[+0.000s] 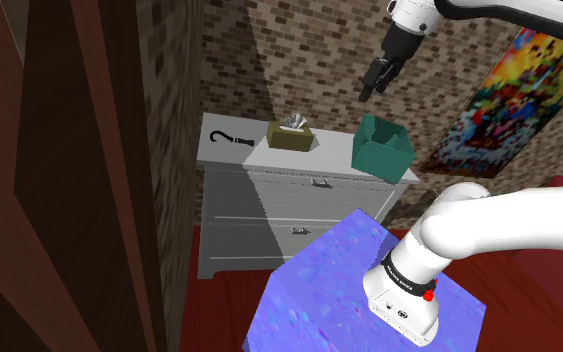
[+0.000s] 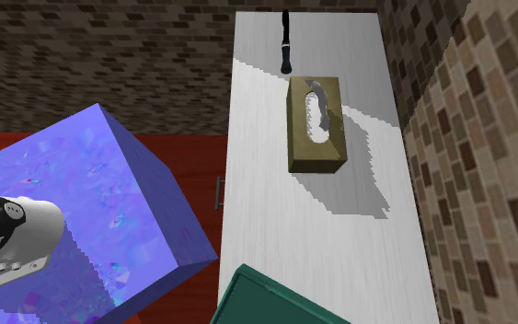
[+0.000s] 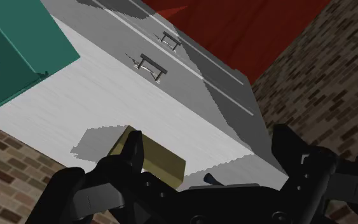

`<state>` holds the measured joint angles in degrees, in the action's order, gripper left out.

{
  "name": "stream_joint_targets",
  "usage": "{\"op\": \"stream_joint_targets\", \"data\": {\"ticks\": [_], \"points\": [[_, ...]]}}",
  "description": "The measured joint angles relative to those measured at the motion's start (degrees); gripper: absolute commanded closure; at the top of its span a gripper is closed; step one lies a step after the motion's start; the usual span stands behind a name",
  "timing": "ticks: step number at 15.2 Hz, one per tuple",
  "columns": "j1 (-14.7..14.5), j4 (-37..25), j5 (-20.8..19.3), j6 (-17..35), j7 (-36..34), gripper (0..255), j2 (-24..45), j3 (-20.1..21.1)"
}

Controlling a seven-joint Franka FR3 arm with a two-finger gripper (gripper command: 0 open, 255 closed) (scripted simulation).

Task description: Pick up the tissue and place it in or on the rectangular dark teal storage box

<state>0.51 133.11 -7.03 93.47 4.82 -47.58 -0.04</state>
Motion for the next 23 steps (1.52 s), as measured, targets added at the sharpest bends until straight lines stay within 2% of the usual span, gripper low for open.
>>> {"op": "stream_joint_targets", "data": {"ticks": [3,14,23], "points": [[-0.07,0.27,-1.23,1.79,1.37,0,1.87,-0.37],[0.34,-1.09,-12.37,17.83,11.54,0,21.26,-3.14],[1.53,-8.06,-22.25,28.4,16.7,0,39.55,-4.0]]}}
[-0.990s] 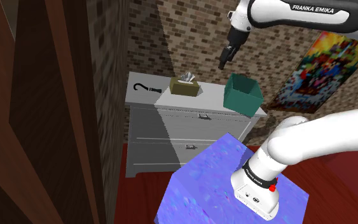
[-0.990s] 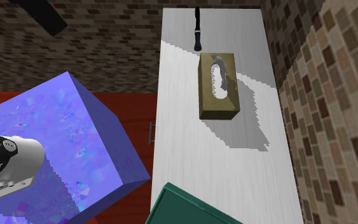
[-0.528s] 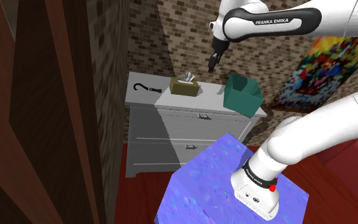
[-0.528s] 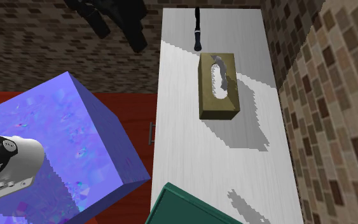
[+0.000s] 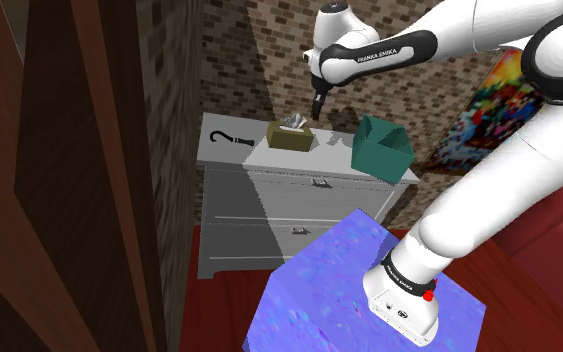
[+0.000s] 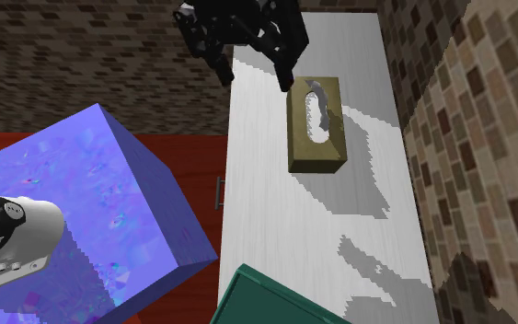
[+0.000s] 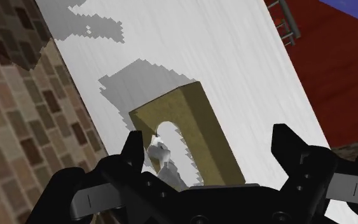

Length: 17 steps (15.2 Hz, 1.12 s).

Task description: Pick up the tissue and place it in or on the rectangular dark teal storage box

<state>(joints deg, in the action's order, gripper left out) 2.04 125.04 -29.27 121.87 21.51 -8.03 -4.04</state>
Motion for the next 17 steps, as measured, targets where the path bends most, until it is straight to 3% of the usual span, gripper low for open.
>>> {"op": "stream_joint_targets", "data": {"ticks": [8,17], "points": [[0.53,-10.64,-9.43,6.19,2.73,0,17.27,-0.57],[1.91,-12.85,-12.23,10.87,2.69,0,23.48,-1.93]]}}
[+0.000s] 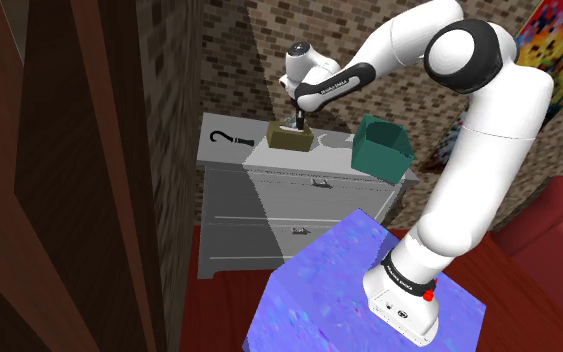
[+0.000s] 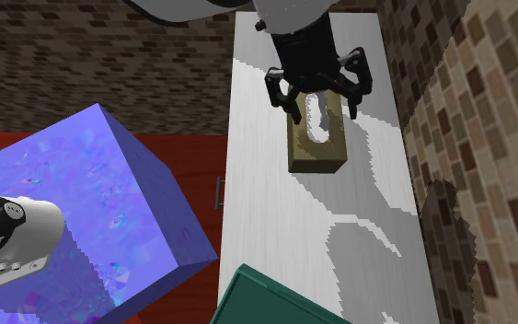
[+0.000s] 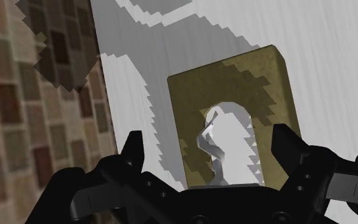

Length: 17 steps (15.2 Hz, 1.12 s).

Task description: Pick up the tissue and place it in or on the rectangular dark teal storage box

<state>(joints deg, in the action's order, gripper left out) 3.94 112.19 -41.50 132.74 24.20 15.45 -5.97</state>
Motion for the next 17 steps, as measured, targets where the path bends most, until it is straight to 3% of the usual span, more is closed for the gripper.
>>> {"op": "stream_joint_targets", "data": {"ticks": [6,7,17], "points": [[0.1,-0.02,-0.13,0.34,-0.07,0,0.28,-0.09],[0.1,-0.02,-0.13,0.34,-0.07,255,0.28,-0.09],[0.16,-0.16,-0.21,0.35,-0.03,255,0.13,-0.18]]}}
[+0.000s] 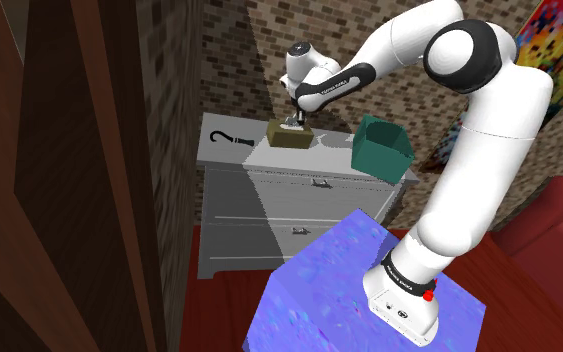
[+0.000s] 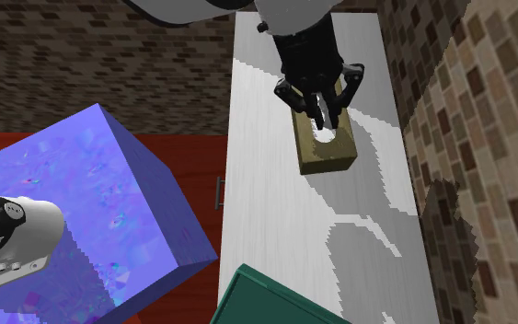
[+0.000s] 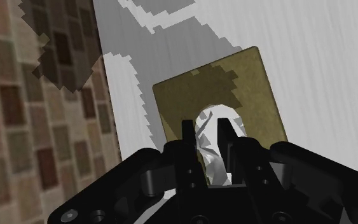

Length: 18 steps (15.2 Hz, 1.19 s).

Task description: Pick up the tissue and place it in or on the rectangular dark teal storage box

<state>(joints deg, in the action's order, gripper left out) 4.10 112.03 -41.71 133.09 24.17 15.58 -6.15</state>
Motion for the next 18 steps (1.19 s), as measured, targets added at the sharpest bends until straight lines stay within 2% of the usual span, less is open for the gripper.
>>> {"op": "stream_joint_targets", "data": {"ticks": [18], "points": [[-0.24,-4.69,4.54,-9.01,7.17,255,-5.58,1.16]]}}
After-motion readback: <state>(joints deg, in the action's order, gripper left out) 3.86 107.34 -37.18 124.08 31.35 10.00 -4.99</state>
